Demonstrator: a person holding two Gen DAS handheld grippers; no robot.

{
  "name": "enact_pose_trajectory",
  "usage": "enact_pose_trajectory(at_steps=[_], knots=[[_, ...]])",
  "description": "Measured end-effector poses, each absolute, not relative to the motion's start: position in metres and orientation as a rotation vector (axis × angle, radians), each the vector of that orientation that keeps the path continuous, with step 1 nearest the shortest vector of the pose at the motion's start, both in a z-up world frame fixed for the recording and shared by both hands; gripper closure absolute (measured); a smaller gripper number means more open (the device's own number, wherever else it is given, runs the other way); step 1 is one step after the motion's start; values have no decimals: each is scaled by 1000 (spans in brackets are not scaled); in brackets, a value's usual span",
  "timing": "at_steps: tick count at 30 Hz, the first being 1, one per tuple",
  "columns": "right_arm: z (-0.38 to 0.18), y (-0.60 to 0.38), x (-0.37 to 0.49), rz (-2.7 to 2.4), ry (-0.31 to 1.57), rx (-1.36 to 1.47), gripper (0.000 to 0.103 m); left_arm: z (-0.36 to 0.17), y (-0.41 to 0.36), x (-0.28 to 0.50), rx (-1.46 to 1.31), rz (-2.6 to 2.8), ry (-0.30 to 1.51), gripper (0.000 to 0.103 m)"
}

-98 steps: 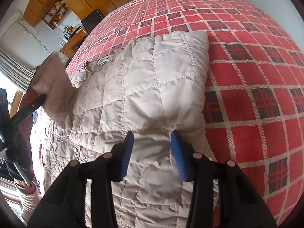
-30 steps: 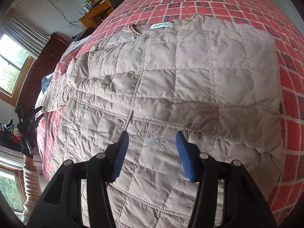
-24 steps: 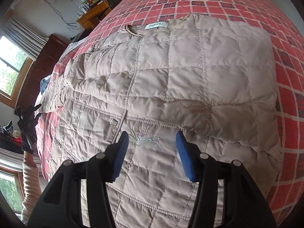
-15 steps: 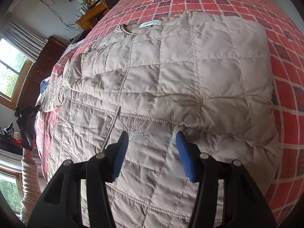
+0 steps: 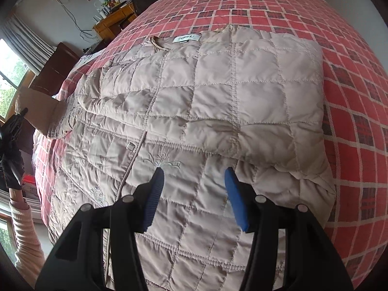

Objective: Fold large clothes
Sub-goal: 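Lift the sleeve with the left gripper and fold it across the body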

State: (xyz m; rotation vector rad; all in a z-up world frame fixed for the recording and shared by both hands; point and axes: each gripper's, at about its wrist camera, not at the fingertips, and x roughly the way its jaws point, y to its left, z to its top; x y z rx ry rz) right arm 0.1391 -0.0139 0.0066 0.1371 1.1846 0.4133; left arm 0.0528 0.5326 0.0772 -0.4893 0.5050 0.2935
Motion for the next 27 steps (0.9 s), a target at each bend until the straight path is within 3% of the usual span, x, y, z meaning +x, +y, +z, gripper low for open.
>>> enact_pose_trajectory(at_steps=[13,27], knots=[[19,-23,135,373,1168,146,51,93,335,104,-245,-85,534,99],[15,-33,134,344,1175,164,51,4,223,156,-87,-210,749,99]])
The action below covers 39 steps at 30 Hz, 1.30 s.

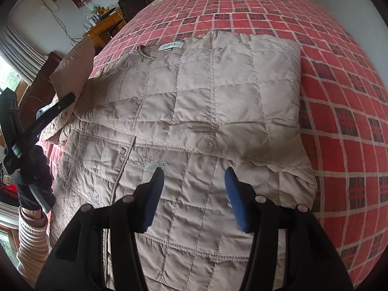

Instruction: Fold large clothes

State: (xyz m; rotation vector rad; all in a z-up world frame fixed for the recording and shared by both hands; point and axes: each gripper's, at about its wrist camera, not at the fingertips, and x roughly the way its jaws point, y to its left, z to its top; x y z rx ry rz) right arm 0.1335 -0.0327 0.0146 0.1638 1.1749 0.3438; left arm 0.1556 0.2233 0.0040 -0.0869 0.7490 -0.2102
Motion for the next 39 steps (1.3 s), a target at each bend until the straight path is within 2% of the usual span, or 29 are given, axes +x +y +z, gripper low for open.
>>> enact_pose_trajectory(at_steps=[3,7,10,13,18,24,27,33,37,38,39], knots=[[14,-32,135,344,1180,168,51,-13,218,163,-83,-254,821,95],[16,-27,137,355,1179,166,51,-28,213,159,-91,-403,907,72],[20,-20,139,375,1174,161,51,-22,217,142,-119,-530,909,64],[25,-8,142,407,1173,157,51,-5,236,126,-186,-567,862,63],[32,22,153,468,1173,133,51,11,279,127,-169,-317,803,61],[33,55,175,519,1197,138,51,-36,295,153,-186,-226,947,62],[35,69,185,533,1199,138,51,-47,296,155,-189,-221,949,62],[29,91,213,576,1226,195,51,-16,308,136,-254,-248,866,61],[5,109,232,583,1284,221,51,12,322,120,-285,-223,786,61],[-2,114,236,587,1297,229,56,18,325,119,-285,-213,772,61],[-6,117,238,591,1302,228,66,22,328,118,-279,-199,761,61]])
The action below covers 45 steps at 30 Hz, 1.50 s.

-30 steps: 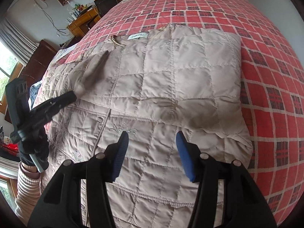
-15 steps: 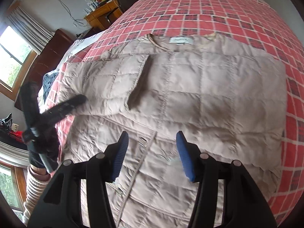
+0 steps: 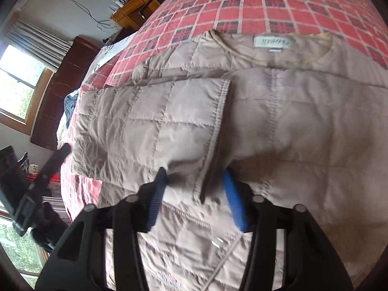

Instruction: Fold large clothes

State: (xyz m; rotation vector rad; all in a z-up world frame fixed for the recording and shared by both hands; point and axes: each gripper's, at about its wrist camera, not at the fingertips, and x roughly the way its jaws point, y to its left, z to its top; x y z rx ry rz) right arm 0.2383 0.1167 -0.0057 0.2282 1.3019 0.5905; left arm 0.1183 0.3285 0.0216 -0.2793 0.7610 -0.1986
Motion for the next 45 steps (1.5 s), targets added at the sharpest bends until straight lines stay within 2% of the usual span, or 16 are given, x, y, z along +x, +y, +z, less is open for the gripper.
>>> enact_pose_trajectory(at_steps=[1,2,3,6,13,18,24,34,39,43,45], knots=[[-8,120,239,595,1303,220,69,25,332,118,-267,-179,752,61],[-9,122,239,590,1299,199,77,28,335,119,-256,-156,748,60],[-8,122,238,594,1286,191,90,31,339,119,-254,-139,747,60],[6,110,231,605,1232,203,95,32,349,123,-279,-117,753,60],[62,36,216,528,1070,247,96,27,342,132,-286,-143,752,60],[77,-17,205,420,1019,250,97,15,317,145,-243,-180,779,60],[58,-63,204,329,1043,305,97,0,291,158,-185,-201,815,60],[-20,-61,210,258,1197,285,96,-39,280,175,-107,-182,911,60],[0,-63,204,246,1158,254,88,-27,281,169,-103,-175,906,60],[36,-63,190,226,1034,193,87,-1,282,155,-124,-177,851,60],[37,-56,191,273,1038,196,87,6,276,154,-112,-171,839,60]])
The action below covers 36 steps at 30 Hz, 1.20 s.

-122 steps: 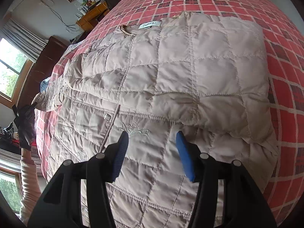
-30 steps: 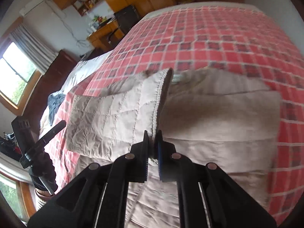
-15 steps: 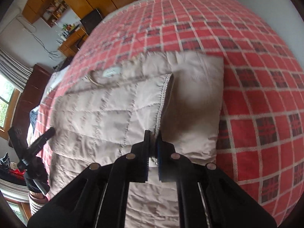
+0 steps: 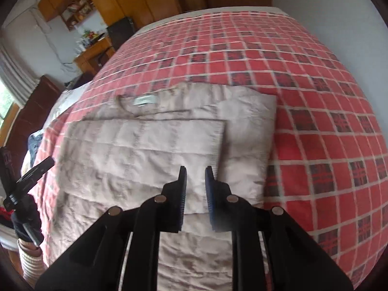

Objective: Fold large clothes
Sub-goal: 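Grasp the jacket hem with the right gripper while the left gripper grasps it too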

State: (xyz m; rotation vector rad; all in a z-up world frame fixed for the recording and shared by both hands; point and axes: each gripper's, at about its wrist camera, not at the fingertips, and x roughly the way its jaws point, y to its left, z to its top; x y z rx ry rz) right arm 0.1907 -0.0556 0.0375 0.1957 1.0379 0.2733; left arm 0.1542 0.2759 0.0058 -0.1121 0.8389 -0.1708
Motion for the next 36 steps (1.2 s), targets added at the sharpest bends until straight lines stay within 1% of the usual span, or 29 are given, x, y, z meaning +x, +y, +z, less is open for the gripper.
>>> enact_pose_trajectory(at_steps=[3,6,8,11,16,19,20,21,22,24,28,31,36], knots=[[24,-38,194,308,1084,181,87,1,261,158,-75,-150,859,60],[7,-36,195,260,1110,159,86,-16,254,163,-58,-138,910,60],[-5,-43,199,242,1135,176,89,-31,256,167,-53,-123,946,60],[-22,-50,203,265,1158,223,90,-43,260,170,-65,-140,962,60],[-16,-49,202,268,1140,231,89,-40,258,169,-64,-122,975,59],[11,-58,178,331,1061,248,76,-20,266,153,-113,-143,970,59],[21,-61,165,352,1038,235,68,-11,271,142,-118,-158,959,57],[30,-64,149,368,1016,207,63,-2,276,130,-112,-168,951,54],[36,-67,136,374,1001,180,61,5,281,117,-105,-178,942,47],[45,-75,102,396,978,133,53,19,294,87,-91,-182,920,42],[48,-94,40,450,979,109,48,25,325,22,-80,-168,947,36],[42,-107,-7,470,992,98,45,12,343,-24,-113,-155,1015,35],[30,-120,-61,449,1026,101,42,-12,359,-80,-151,-121,1079,35]])
